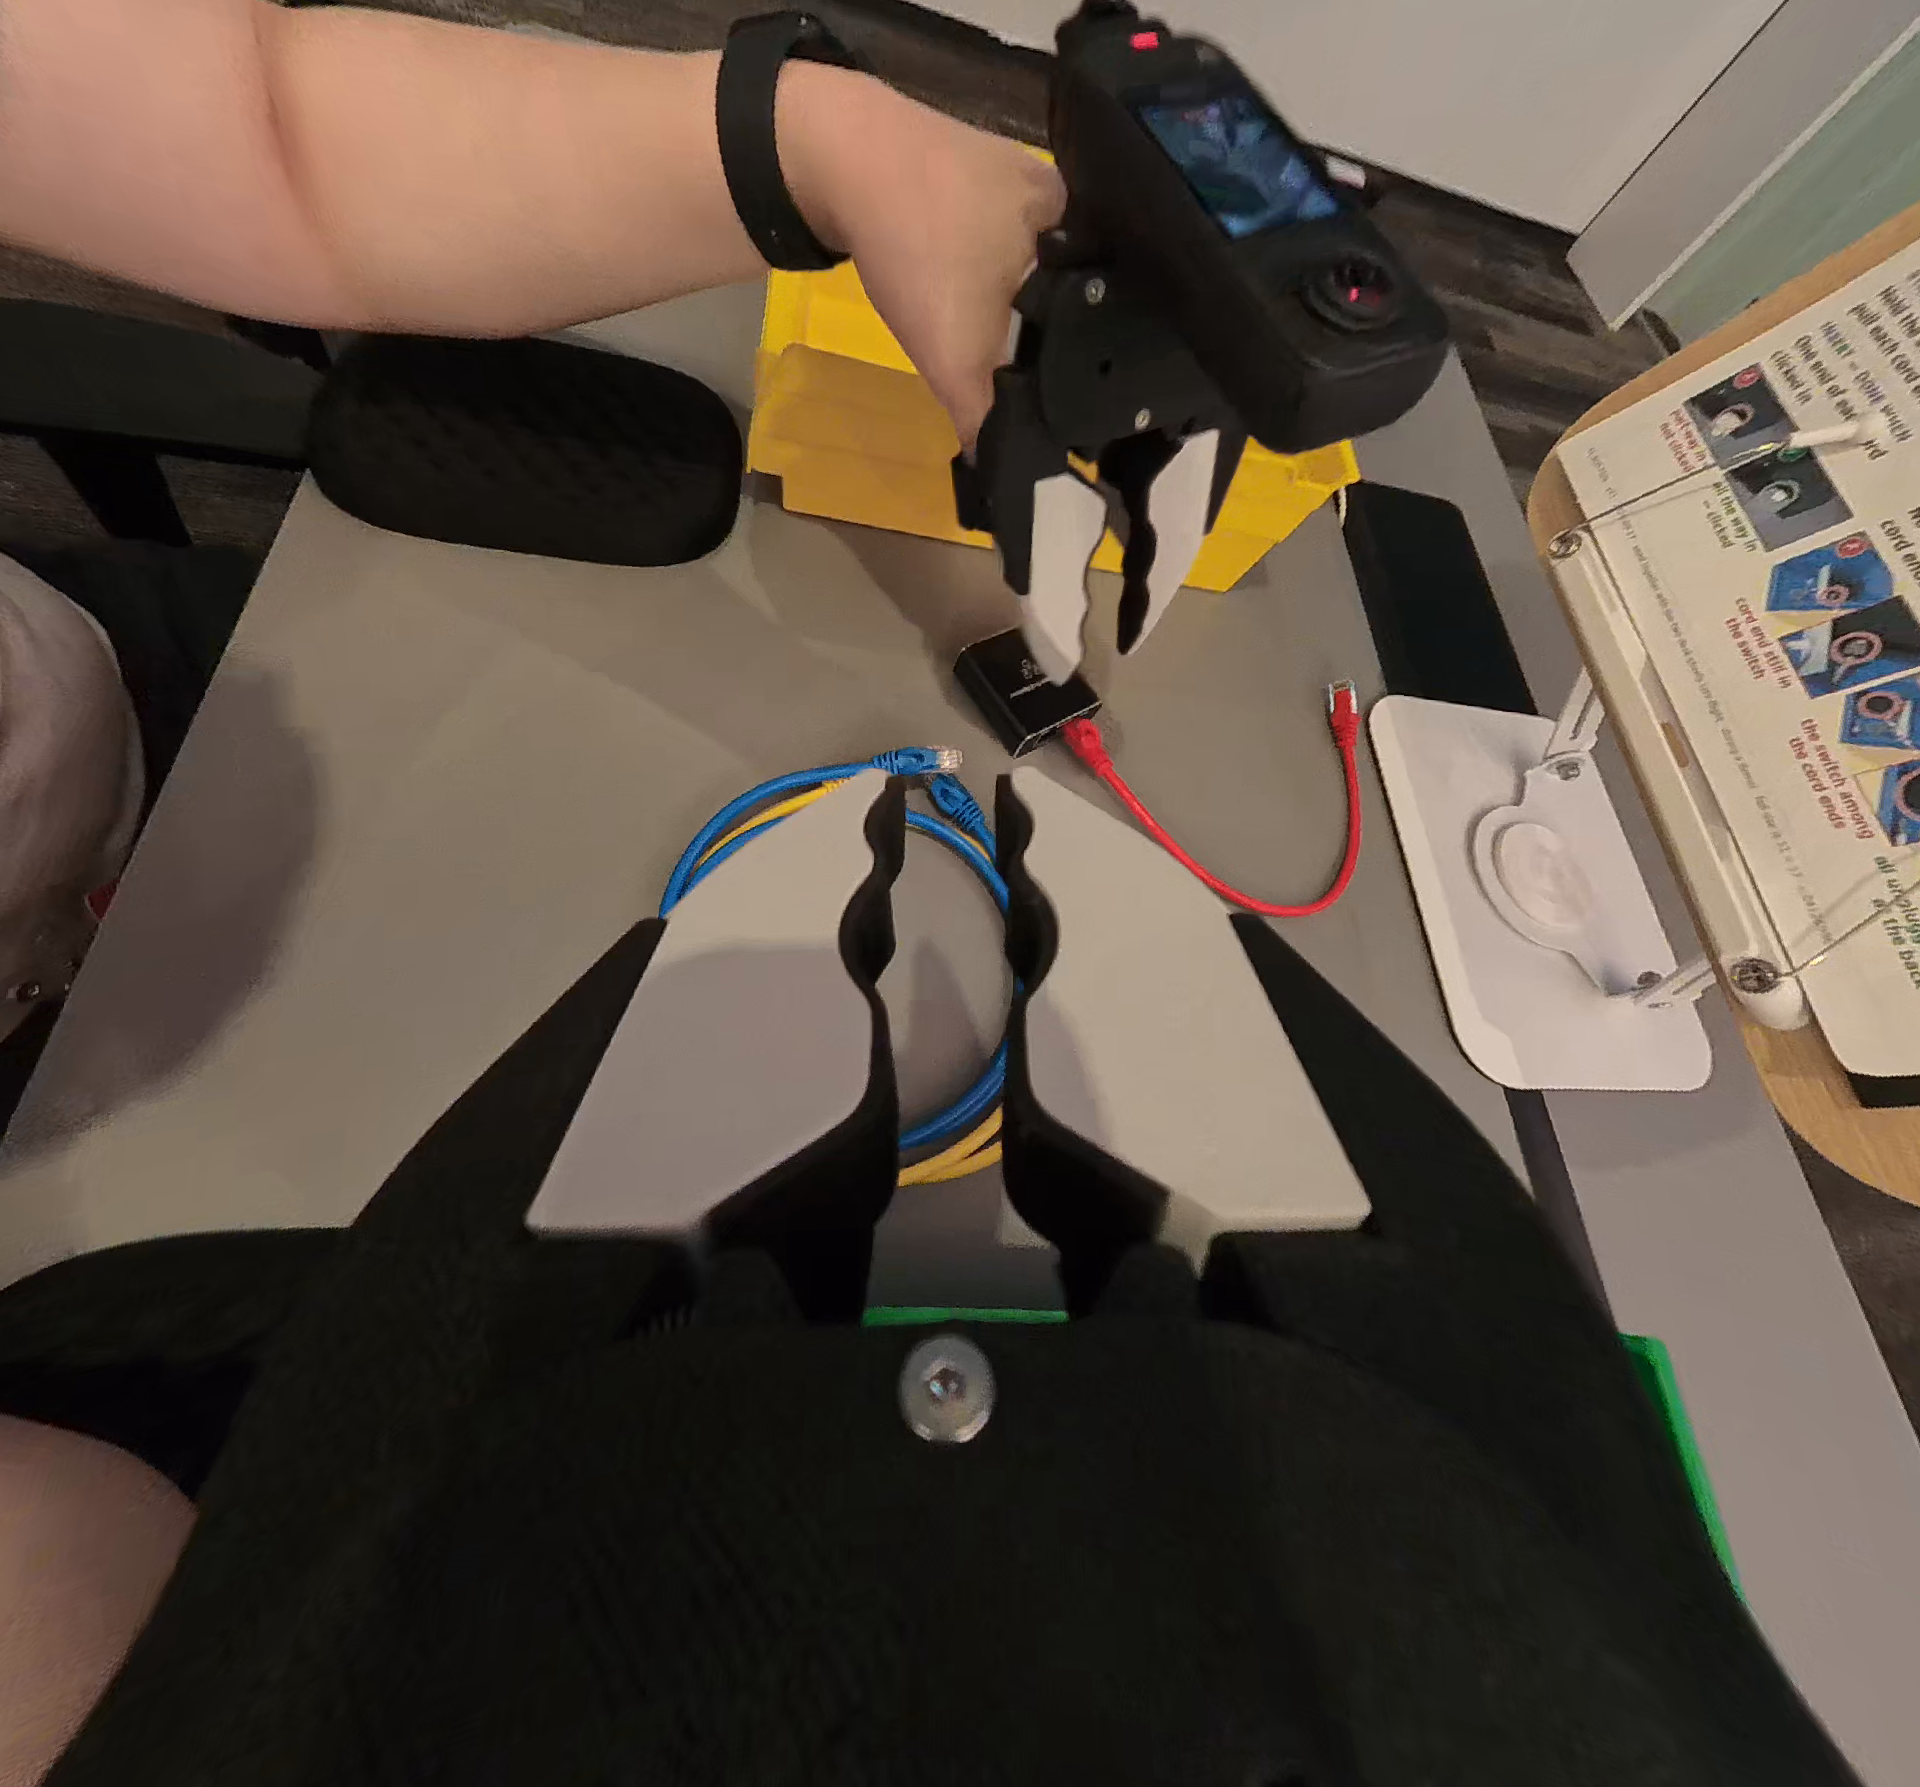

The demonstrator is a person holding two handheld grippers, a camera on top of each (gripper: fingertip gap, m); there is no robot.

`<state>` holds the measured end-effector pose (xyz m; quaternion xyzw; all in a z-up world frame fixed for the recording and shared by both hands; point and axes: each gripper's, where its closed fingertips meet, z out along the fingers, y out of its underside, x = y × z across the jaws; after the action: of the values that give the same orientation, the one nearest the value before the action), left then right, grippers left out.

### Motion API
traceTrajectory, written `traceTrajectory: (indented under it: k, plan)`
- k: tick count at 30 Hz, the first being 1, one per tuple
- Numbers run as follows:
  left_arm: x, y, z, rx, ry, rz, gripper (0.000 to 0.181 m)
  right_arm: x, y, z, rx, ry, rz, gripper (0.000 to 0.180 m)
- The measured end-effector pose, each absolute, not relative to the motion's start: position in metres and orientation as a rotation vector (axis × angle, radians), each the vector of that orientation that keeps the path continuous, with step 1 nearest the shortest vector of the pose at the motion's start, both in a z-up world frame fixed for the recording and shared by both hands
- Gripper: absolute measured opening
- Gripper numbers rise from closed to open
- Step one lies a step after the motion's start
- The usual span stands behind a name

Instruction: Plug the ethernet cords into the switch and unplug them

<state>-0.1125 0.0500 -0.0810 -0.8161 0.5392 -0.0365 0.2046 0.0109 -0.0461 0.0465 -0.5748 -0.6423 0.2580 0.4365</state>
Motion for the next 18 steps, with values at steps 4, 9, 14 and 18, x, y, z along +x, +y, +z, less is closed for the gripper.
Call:
traceTrajectory:
  k: [4, 9, 14, 18]
  plan:
    - [-0.134, 0.052, -0.104, -2.475, 1.465, 0.017, 0.048, 0.021, -0.055, 0.056, -1.376, -1.589, 0.664, 0.018]
    - [-0.143, 0.042, -0.133, -2.592, 1.654, 0.100, 0.063, 0.031, -0.062, 0.070, -1.307, -1.551, 0.688, 0.017]
    - [-0.162, 0.045, -0.158, -2.761, 1.680, 0.124, 0.069, 0.038, -0.068, 0.075, -1.271, -1.546, 0.688, 0.017]
    - [-0.161, 0.039, -0.158, -2.694, 1.839, 0.125, 0.061, 0.042, -0.069, 0.078, -1.254, -1.536, 0.696, 0.015]
